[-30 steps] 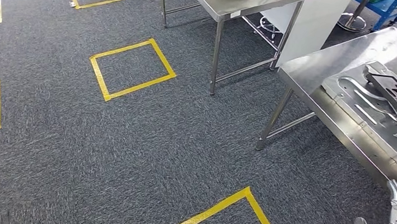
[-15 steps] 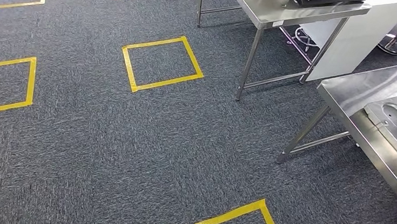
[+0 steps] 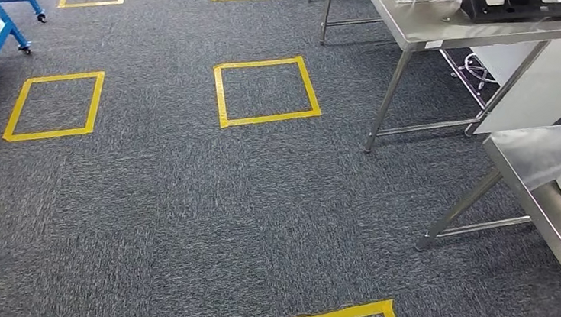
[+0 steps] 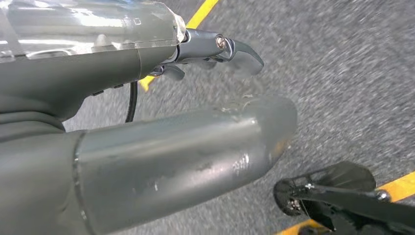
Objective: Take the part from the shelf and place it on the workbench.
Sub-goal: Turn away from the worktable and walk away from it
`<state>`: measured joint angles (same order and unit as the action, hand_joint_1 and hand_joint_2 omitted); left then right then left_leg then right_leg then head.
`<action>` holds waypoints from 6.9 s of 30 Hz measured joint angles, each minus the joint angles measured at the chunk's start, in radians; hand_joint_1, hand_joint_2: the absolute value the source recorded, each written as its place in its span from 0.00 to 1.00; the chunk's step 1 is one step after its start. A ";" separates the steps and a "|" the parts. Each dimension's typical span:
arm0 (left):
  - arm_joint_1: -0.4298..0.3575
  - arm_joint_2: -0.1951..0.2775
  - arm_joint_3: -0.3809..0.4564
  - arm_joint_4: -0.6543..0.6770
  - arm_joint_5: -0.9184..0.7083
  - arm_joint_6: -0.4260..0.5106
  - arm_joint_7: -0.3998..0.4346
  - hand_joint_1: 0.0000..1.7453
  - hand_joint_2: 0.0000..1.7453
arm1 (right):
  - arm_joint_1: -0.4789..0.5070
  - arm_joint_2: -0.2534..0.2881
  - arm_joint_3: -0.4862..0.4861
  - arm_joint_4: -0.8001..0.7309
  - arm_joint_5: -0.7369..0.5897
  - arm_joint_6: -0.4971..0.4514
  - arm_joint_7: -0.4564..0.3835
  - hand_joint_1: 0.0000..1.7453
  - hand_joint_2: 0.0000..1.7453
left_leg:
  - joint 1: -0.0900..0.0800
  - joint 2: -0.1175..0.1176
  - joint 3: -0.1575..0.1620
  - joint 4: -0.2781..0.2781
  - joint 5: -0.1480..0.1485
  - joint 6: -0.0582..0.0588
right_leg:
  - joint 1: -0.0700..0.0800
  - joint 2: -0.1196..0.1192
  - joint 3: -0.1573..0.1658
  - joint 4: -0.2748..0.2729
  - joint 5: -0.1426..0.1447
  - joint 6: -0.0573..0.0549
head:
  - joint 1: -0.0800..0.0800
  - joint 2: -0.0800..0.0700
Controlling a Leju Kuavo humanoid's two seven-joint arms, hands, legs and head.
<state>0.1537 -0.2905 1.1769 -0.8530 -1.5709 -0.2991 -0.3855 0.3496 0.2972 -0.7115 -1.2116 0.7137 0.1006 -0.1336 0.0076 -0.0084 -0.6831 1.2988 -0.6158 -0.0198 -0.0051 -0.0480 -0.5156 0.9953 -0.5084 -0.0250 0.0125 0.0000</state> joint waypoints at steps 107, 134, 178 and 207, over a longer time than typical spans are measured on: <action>-0.093 -0.053 0.231 -0.098 0.004 -0.031 0.059 0.00 0.00 | 0.102 0.060 0.011 -0.062 0.196 0.246 0.417 0.00 0.00 | -0.004 -0.027 0.169 -0.320 0.143 0.048 | -0.008 0.047 -0.119 0.294 -0.142 0.052 | -0.004 0.000; -0.146 -0.056 0.367 -0.098 0.204 -0.183 0.140 0.00 0.00 | 0.108 0.059 0.013 -0.103 0.255 0.294 0.370 0.00 0.00 | 0.000 0.022 0.173 -0.322 0.142 0.038 | -0.007 0.021 -0.030 0.125 -0.093 0.049 | -0.007 0.000; -0.161 -0.055 0.383 -0.095 0.281 -0.179 0.231 0.00 0.00 | 0.038 0.058 -0.109 -0.040 0.408 0.352 0.255 0.00 0.00 | -0.008 -0.015 0.207 -0.293 0.071 0.009 | -0.009 0.052 -0.003 0.032 -0.025 0.021 | -0.009 0.000; -0.151 -0.055 0.394 -0.095 0.249 -0.171 0.235 0.00 0.00 | 0.027 0.060 -0.148 -0.022 0.430 0.370 0.228 0.00 0.00 | -0.013 -0.020 0.373 -0.320 -0.012 0.023 | 0.000 0.049 -0.203 0.091 0.144 0.017 | -0.001 0.000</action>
<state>0.0031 -0.3458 1.5711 -0.9476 -1.3223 -0.4697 -0.1507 0.3769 0.3572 -0.8592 -1.2331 1.1439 0.4707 0.0948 -0.0055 -0.0282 -0.3100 0.9788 -0.6278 0.0030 -0.0055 0.0012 -0.7184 1.0859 -0.3639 -0.0083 0.0115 0.0000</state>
